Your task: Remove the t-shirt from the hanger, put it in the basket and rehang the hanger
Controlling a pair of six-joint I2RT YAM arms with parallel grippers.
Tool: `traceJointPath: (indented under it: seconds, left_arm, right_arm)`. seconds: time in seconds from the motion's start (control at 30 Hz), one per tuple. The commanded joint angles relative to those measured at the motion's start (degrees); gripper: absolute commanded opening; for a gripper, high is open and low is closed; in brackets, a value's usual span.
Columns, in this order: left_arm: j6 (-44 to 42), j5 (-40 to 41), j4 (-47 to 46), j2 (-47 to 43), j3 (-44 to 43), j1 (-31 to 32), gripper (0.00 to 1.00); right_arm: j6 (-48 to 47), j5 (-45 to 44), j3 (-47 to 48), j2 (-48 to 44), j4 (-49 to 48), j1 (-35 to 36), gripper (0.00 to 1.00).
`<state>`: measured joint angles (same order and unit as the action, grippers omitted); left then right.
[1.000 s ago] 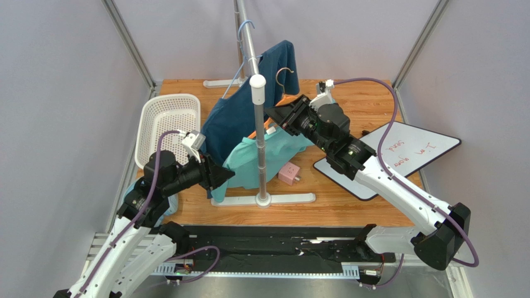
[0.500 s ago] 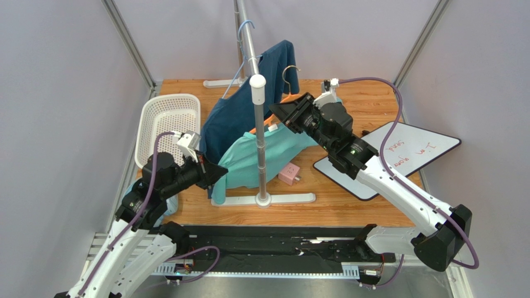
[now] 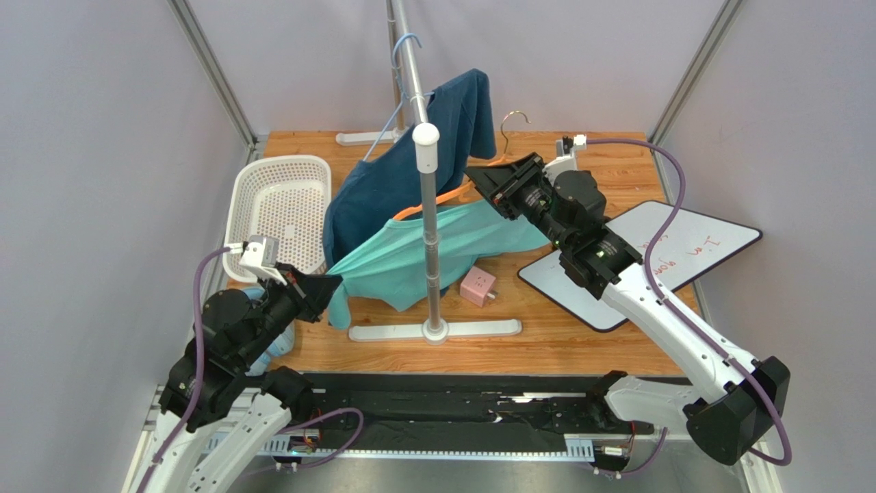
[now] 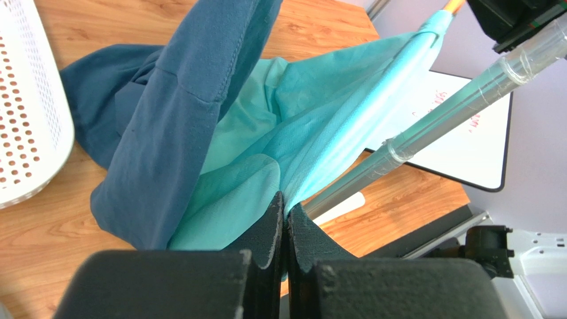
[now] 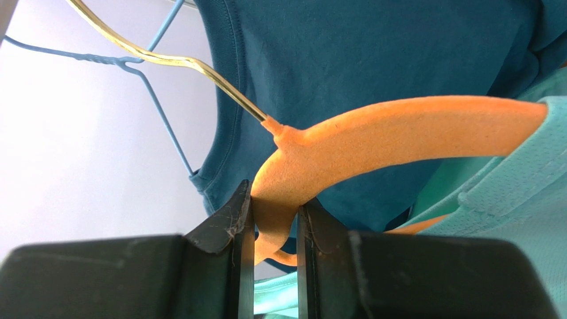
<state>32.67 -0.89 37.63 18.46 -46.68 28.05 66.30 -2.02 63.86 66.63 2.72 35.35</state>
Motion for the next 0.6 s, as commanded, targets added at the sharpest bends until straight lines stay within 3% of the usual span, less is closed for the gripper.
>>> traceJointPath:
  seconds: [0.0,0.37,0.57]
  left_arm:
    - [0.82,5.63,3.77,0.61,0.62,-0.37,0.0]
    - [1.96,7.48,5.53,-2.55,1.67,-0.37,0.0]
    - [2.14,7.04,3.86,-1.5,1.5,-0.37,0.0]
  right_arm:
    - [-0.3,-3.17,0.74,-2.38,-4.92,-3.54,0.0]
    - [1.9,-3.34,0.66,-2.91,-4.13,-7.67,0.0]
    - [2.08,3.39,2.75,-0.63,-7.11,-8.72,0.0]
